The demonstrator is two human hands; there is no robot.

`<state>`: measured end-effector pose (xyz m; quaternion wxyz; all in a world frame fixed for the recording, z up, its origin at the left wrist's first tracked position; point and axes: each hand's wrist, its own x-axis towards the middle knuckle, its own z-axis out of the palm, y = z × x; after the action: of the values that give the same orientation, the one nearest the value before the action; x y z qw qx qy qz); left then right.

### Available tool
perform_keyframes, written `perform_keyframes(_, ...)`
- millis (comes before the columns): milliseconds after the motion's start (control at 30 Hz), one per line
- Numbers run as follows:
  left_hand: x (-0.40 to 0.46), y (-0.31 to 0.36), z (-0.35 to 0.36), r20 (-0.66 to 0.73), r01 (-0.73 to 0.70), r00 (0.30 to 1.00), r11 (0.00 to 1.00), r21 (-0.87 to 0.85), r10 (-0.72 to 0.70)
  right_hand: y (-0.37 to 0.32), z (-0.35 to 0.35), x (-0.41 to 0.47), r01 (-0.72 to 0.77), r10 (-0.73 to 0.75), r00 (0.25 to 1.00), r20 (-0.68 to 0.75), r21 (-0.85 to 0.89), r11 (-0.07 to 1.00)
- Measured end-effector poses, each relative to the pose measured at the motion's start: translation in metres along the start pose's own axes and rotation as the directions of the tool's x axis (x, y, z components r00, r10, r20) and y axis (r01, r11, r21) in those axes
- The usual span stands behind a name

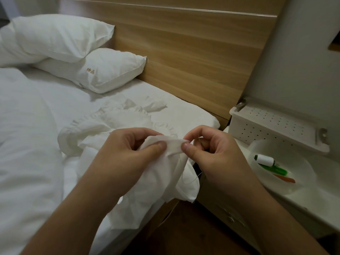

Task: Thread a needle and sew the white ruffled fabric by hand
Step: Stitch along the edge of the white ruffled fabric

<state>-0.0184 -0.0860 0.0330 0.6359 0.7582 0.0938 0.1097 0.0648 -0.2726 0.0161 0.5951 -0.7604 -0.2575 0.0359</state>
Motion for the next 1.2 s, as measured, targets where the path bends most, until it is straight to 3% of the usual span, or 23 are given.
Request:
perform_keyframes(300,0.0009,-0.0034,0.0014,-0.002,-0.051,0.999,0.998,-0.021,0.051,-0.0022,0.0001,-0.0004,-0.001,0.001,1.0,0.03,0.003,1.0)
perform_keyframes(433,0.0007,-0.0035,0.0015,0.018,-0.11,0.994,0.993,0.031,0.11,-0.0078,-0.0013,-0.0019,-0.042,0.025,0.991,0.135,0.13,0.991)
perform_keyframes(567,-0.0005,-0.0023,0.0017,0.044,-0.143,0.989,0.989,0.049,0.141,-0.0082,0.0024,-0.0016,-0.043,0.028,0.989,0.148,0.104,0.994)
perform_keyframes(900,-0.0006,-0.001,0.0008,-0.013,-0.084,0.996,0.996,-0.031,0.083,-0.0035,-0.0047,-0.0019,-0.063,0.05,0.992,0.115,0.113,0.992)
perform_keyframes(1100,0.0005,0.0015,0.0003,0.163,0.041,0.986,0.998,-0.048,-0.033,-0.0078,-0.0014,-0.0028,-0.006,-0.001,0.988,0.151,0.049,0.999)
perform_keyframes(1200,0.0021,-0.0022,-0.0003,0.165,0.048,0.985,0.997,-0.055,-0.038,-0.0081,-0.0007,-0.0033,0.0,-0.005,0.989,0.148,0.037,0.999)
